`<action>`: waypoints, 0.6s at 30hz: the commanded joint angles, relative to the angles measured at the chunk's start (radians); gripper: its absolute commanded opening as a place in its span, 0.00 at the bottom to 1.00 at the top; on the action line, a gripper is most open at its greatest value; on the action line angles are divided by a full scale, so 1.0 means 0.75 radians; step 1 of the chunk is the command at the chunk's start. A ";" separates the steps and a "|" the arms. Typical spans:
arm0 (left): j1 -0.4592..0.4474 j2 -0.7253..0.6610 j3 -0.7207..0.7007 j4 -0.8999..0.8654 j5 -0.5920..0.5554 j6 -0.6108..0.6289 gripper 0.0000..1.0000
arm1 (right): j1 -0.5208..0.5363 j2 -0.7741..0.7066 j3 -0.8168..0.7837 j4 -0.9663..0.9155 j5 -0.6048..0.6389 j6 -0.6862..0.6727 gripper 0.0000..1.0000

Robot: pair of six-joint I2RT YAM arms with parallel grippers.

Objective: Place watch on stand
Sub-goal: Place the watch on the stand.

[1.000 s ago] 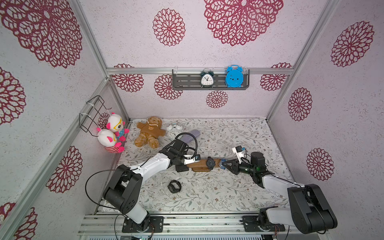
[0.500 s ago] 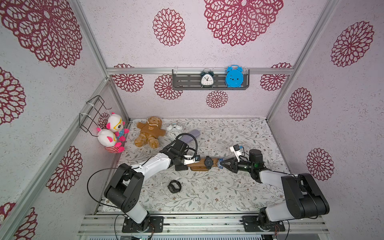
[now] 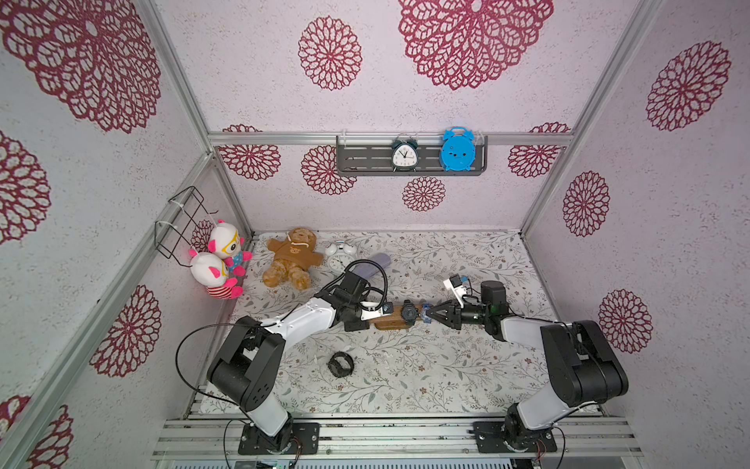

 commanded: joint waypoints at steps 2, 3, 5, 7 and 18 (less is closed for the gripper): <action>0.005 0.049 0.005 0.005 -0.027 0.032 0.43 | 0.009 0.036 0.089 -0.123 -0.088 -0.107 0.19; 0.004 0.051 0.006 0.003 -0.027 0.032 0.43 | 0.011 0.044 0.101 -0.136 -0.087 -0.113 0.19; 0.001 0.051 0.010 -0.003 -0.027 0.032 0.43 | 0.022 0.059 0.116 -0.138 -0.084 -0.116 0.20; 0.000 0.048 0.009 -0.006 -0.028 0.033 0.43 | 0.032 0.068 0.125 -0.141 -0.067 -0.116 0.22; 0.001 0.045 0.024 -0.025 -0.028 0.041 0.44 | 0.043 0.016 0.133 -0.236 0.103 -0.086 0.99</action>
